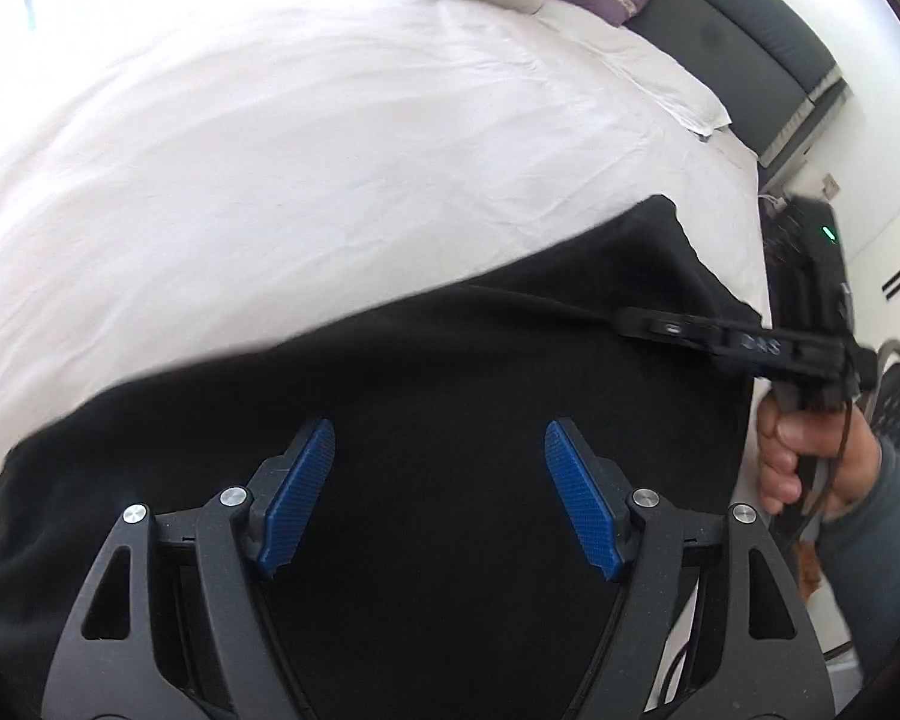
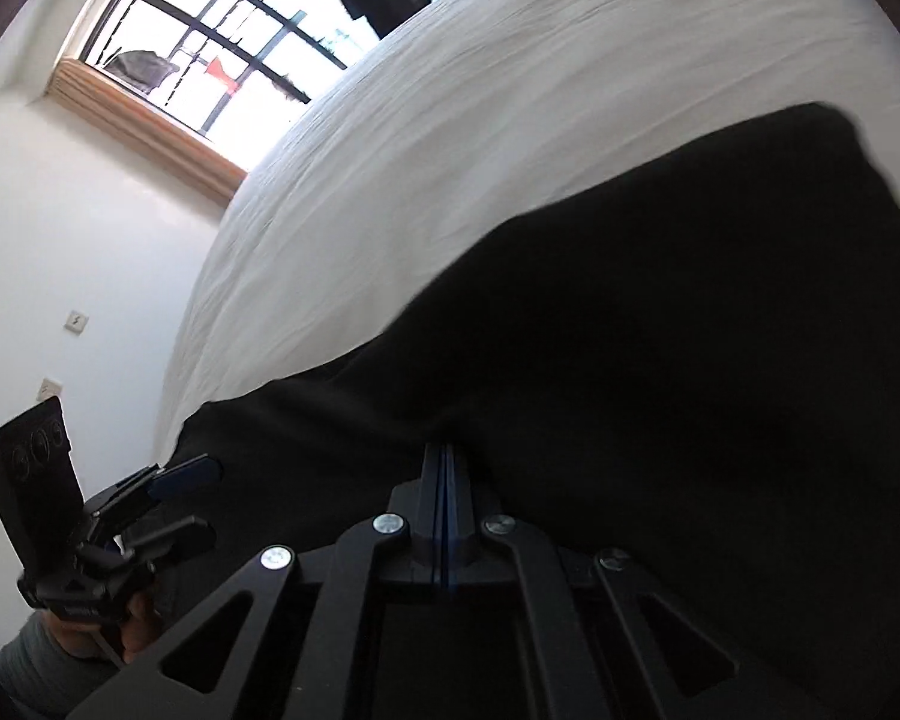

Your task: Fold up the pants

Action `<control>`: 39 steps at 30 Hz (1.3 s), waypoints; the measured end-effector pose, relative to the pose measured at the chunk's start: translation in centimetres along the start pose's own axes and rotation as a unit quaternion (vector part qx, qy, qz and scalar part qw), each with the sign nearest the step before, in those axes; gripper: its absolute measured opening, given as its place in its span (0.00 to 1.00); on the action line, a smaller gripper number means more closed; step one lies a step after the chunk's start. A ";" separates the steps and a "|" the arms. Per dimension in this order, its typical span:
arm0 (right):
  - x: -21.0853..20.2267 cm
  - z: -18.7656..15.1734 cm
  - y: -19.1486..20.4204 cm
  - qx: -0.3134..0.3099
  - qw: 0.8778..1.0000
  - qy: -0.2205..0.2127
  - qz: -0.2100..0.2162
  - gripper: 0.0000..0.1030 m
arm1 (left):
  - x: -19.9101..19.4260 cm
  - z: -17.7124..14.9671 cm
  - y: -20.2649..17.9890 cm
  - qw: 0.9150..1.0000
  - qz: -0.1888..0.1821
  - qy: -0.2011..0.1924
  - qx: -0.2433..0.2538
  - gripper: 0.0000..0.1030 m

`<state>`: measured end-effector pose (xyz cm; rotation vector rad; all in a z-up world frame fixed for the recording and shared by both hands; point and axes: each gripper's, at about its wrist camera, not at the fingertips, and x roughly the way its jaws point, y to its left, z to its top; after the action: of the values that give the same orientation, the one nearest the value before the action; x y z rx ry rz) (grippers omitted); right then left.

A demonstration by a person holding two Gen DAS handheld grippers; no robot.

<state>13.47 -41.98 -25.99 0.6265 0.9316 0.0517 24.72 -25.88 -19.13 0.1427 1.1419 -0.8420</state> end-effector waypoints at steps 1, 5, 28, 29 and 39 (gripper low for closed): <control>-0.8 0.2 -1.2 0.011 0.999 -0.012 -0.033 0.00 | 0.7 0.7 0.1 1.000 0.009 0.004 0.006 0.70; -4.1 0.0 -2.8 0.057 0.989 -0.055 -0.128 0.00 | 3.2 2.7 0.1 0.998 0.052 0.012 0.046 0.70; -1.5 1.8 1.3 -0.007 0.997 -0.039 0.060 0.06 | 1.4 3.0 0.4 0.999 0.011 -0.015 0.030 0.70; -0.5 2.3 2.5 -0.019 0.995 -0.019 0.091 0.06 | 1.6 2.1 0.0 0.999 -0.003 -0.008 0.032 0.70; 3.2 7.0 -1.7 0.042 0.994 -0.043 -0.095 0.00 | -4.2 -5.2 7.2 0.995 0.075 -0.022 -0.066 0.49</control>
<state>20.39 -45.79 -26.24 0.6109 0.9089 -0.1854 24.92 -16.15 -20.07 0.0981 1.1272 -0.6327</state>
